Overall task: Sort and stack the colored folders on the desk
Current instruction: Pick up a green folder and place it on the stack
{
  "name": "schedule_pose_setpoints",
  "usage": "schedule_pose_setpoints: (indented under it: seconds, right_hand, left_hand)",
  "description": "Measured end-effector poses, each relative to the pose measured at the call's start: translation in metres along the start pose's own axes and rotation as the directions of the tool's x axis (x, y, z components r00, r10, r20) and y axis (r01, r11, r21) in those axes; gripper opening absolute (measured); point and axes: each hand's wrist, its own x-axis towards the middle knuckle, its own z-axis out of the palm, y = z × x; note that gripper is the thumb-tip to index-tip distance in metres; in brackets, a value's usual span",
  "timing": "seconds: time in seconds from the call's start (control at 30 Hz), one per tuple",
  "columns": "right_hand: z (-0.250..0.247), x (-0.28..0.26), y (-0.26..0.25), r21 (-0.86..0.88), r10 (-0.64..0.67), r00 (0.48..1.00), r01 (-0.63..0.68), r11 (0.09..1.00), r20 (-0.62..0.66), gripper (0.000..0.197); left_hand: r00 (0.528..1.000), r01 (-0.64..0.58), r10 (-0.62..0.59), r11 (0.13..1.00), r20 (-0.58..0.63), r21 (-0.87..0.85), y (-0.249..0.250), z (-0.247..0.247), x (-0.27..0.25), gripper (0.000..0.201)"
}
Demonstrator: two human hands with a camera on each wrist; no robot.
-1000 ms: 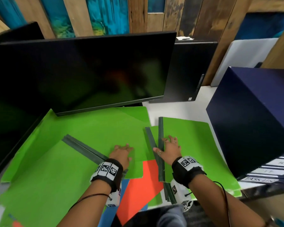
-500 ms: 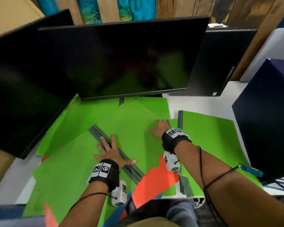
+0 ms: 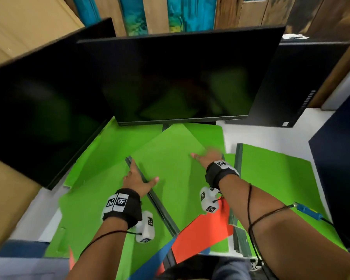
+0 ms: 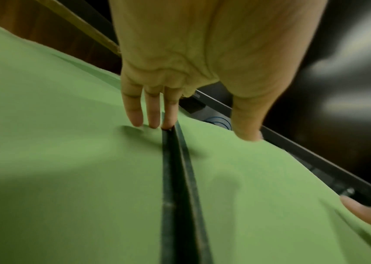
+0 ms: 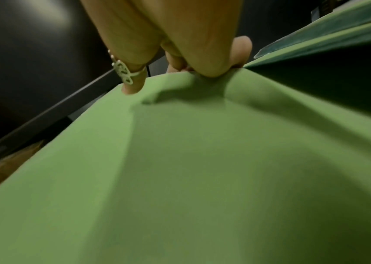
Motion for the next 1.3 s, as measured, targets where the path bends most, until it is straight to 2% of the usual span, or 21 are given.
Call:
schedule_pose_setpoints:
  seconds: [0.1, 0.17, 0.27, 0.37, 0.47, 0.57, 0.6, 0.7, 0.8, 0.87, 0.9, 0.97, 1.03, 1.1, 1.2, 1.27, 1.3]
  right_hand:
    - [-0.004, -0.002, 0.003, 0.242, -0.041, 0.999, 0.048, 0.969, -0.035, 0.064]
    - [-0.005, -0.006, 0.003, 0.386, -0.056, 0.996, 0.079, 0.919, -0.068, 0.055]
    - [-0.006, -0.010, 0.001, 0.532, -0.001, 0.997, 0.045, 0.846, -0.083, 0.052]
    - [-0.015, -0.015, -0.002, 0.636, 0.012, 0.994, 0.061, 0.769, -0.109, 0.051]
    - [-0.027, -0.021, -0.013, 0.798, 0.018, 0.992, 0.089, 0.595, -0.124, 0.046]
    - [-0.038, -0.021, -0.016, 0.903, 0.000, 0.994, 0.098, 0.417, -0.108, 0.039]
    - [-0.043, -0.020, -0.013, 0.924, -0.012, 0.990, 0.134, 0.359, -0.139, 0.035]
    - [-0.060, -0.025, -0.004, 0.951, 0.004, 0.979, 0.197, 0.240, -0.204, 0.025]
    - [-0.063, -0.023, 0.004, 0.941, 0.081, 0.950, 0.282, 0.189, -0.301, 0.026]
    - [-0.062, -0.026, 0.008, 0.931, 0.113, 0.930, 0.331, 0.151, -0.349, 0.031]
    - [-0.064, -0.029, 0.010, 0.933, 0.132, 0.925, 0.343, 0.107, -0.355, 0.032]
    - [-0.074, -0.035, 0.015, 0.933, 0.152, 0.922, 0.360, 0.001, -0.356, 0.031]
    - [-0.088, -0.038, 0.017, 0.922, 0.159, 0.917, 0.381, -0.074, -0.366, 0.032]
    - [-0.099, -0.043, 0.016, 0.909, 0.163, 0.908, 0.404, -0.101, -0.386, 0.031]
    - [-0.110, -0.048, 0.019, 0.870, 0.160, 0.864, 0.490, -0.059, -0.477, 0.035]
    - [-0.119, -0.055, 0.026, 0.839, 0.112, 0.831, 0.541, 0.061, -0.544, 0.047]
    - [-0.126, -0.059, 0.030, 0.810, 0.085, 0.807, 0.575, 0.112, -0.584, 0.041]
  left_hand:
    - [0.982, 0.069, -0.105, 0.972, -0.155, -0.225, 0.010, -0.010, 0.003, 0.092]
    - [0.954, 0.122, -0.192, 0.950, -0.231, -0.287, 0.014, -0.020, 0.009, 0.081]
    - [0.942, 0.152, -0.231, 0.941, -0.244, -0.302, 0.017, -0.035, 0.014, 0.080]
    - [0.949, 0.121, -0.218, 0.920, -0.228, -0.372, 0.028, -0.051, 0.007, 0.092]
    - [0.941, 0.052, -0.129, 0.969, -0.314, -0.243, 0.038, -0.074, 0.001, 0.100]
    - [0.935, -0.010, 0.002, 1.000, -0.354, -0.021, 0.043, -0.086, -0.005, 0.091]
    - [0.924, -0.052, 0.045, 0.999, -0.380, -0.007, 0.046, -0.087, -0.006, 0.092]
    - [0.891, -0.284, 0.170, 0.932, -0.421, -0.224, 0.066, -0.087, -0.017, 0.095]
    - [0.865, -0.458, 0.339, 0.835, -0.370, -0.305, 0.086, -0.083, -0.032, 0.104]
    - [0.844, -0.514, 0.396, 0.788, -0.361, -0.339, 0.102, -0.084, -0.043, 0.104]
    - [0.847, -0.519, 0.410, 0.779, -0.339, -0.353, 0.109, -0.085, -0.049, 0.112]
    - [0.840, -0.541, 0.490, 0.733, -0.231, -0.412, 0.121, -0.088, -0.057, 0.139]
    - [0.793, -0.568, 0.597, 0.657, -0.117, -0.496, 0.135, -0.091, -0.071, 0.143]
    - [0.744, -0.585, 0.667, 0.627, -0.033, -0.515, 0.148, -0.092, -0.087, 0.128]
    - [0.654, -0.654, 0.756, 0.556, -0.015, -0.513, 0.169, -0.091, -0.108, 0.049]
    - [0.617, -0.692, 0.786, 0.530, -0.022, -0.490, 0.177, -0.088, -0.114, 0.038]
    - [0.615, -0.693, 0.788, 0.526, -0.024, -0.493, 0.180, -0.087, -0.116, 0.036]
